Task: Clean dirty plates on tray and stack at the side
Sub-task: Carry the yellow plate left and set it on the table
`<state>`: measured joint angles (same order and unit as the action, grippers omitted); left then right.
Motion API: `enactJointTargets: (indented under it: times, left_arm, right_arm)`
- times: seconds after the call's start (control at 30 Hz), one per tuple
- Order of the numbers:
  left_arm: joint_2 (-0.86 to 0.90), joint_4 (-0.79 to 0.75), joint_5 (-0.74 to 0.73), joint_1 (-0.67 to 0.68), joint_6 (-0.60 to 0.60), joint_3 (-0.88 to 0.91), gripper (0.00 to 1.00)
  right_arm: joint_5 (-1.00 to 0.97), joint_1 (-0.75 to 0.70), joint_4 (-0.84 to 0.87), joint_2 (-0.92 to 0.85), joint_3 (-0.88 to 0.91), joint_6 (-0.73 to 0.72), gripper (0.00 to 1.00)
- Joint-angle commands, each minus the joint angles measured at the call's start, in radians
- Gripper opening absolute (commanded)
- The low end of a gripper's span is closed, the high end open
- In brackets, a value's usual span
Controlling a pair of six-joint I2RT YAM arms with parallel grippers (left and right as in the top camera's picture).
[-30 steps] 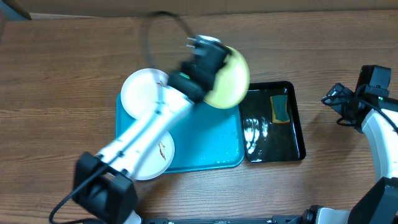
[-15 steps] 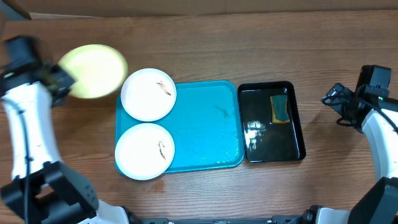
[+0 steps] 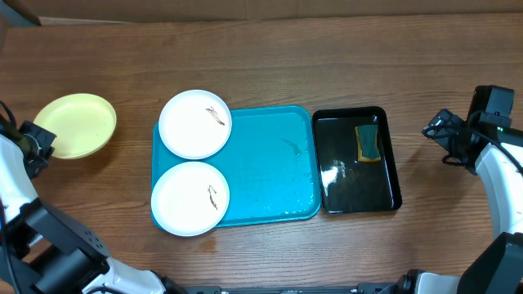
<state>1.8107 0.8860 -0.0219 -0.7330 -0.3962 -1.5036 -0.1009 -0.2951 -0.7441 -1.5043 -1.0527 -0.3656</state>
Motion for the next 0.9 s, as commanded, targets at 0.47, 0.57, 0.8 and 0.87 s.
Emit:
enactJointTargets:
  times: [0.47, 0.57, 0.8, 0.87]
  left_arm:
    - [0.154, -0.05, -0.019, 0.088, 0.073, 0.009, 0.06]
    - [0.16, -0.056, 0.034, 0.127, 0.077, 0.009, 0.06]
    - [0.164, -0.05, 0.182, 0.173, 0.051, 0.01, 0.05]
    - [0.164, -0.049, 0.179, 0.174, 0.051, 0.01, 0.13]
  right_arm:
    - [0.002, -0.005, 0.014, 0.022, 0.005, -0.002, 1.0]
    - [0.002, -0.005, 0.014, 0.022, 0.005, -0.002, 1.0]
    - [0.002, -0.005, 0.015, 0.022, 0.005, -0.002, 1.0]
    - [0.002, -0.005, 0.017, 0.022, 0.005, -0.002, 1.0]
